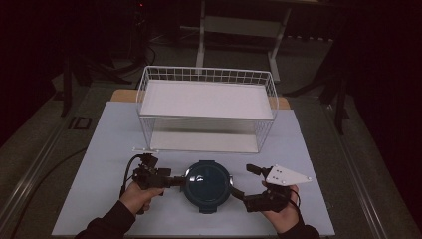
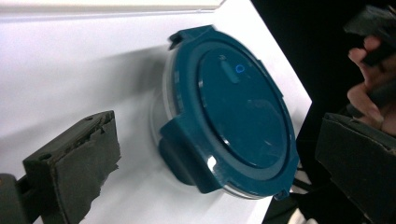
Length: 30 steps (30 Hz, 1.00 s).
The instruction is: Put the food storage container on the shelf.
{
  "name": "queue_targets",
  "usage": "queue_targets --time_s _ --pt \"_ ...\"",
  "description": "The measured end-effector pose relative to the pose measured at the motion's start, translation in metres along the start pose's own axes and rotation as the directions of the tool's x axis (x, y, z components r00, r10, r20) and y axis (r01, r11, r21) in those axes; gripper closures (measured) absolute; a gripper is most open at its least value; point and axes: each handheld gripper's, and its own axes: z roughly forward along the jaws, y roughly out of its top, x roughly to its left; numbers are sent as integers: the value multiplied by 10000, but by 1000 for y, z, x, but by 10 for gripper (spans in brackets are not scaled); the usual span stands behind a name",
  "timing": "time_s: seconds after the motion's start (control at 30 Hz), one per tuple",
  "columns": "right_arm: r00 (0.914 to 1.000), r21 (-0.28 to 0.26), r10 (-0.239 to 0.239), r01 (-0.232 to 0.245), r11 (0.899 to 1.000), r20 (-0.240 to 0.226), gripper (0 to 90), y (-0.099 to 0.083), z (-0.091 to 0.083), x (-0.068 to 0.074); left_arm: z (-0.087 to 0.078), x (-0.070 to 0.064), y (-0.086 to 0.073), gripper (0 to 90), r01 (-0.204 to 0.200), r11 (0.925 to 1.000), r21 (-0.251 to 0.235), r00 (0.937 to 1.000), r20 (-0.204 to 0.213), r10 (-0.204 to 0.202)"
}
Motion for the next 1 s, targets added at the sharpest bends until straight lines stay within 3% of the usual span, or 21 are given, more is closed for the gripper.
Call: queue_targets --time_s 0.13,0.27,0.4,0.47,0.5,0.6,0.73,1.0 --pt "10000 39 39 -39 10000 -24 107 0 0 1 3 8 0 54 657 9972 349 9977 144 -663" --pt "9999 71 93 -93 9999 -63 125 0 0 1 9 15 -1 157 1422 9875 683 9897 47 -1428" --pt "9999 115 89 -88 9999 -65 125 0 0 2 10 19 -3 240 1866 9799 702 9819 207 -1884" --pt "9999 143 97 -96 9999 -61 126 -1 0 1 11 20 -3 290 2004 9767 763 9791 208 -2025" --pt "9999 170 143 -143 9998 -51 126 -1 0 1 12 20 -3 360 2046 9758 775 9780 252 -2071" --pt "9998 206 192 -191 9996 -39 127 -2 0 0 14 19 -3 406 2186 9712 950 9745 303 -2224" --pt "9999 234 150 -149 9996 -20 127 -3 0 1 18 19 -5 436 2355 9653 1129 9700 343 -2406" --pt "9997 260 233 -233 9994 -20 128 -3 -1 0 23 22 -7 504 2401 9596 1466 9674 454 -2490"
